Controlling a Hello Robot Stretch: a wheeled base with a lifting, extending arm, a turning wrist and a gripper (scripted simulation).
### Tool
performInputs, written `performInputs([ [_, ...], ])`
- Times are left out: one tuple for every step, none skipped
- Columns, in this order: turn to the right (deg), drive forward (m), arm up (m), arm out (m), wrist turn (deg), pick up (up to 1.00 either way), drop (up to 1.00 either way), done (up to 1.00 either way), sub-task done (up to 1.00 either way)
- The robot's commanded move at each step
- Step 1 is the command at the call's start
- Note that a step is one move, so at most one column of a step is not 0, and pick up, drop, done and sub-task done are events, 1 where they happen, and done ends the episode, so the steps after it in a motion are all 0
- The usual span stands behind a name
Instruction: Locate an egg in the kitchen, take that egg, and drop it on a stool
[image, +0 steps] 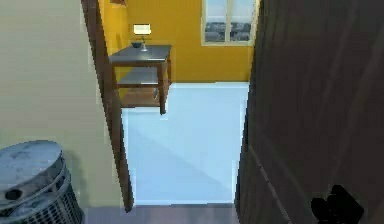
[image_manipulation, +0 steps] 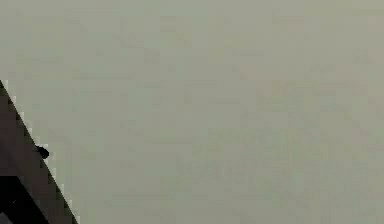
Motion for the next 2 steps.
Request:
performInputs([
  [0.0, 1.00, 0.00, 0.00, 0.0, 0.00, 0.00, 0.00, 0.00],
  [-3.0, 0.00, 0.00, 0.00, 0.0, 0.00, 0.00, 0.00, 0.00],
])
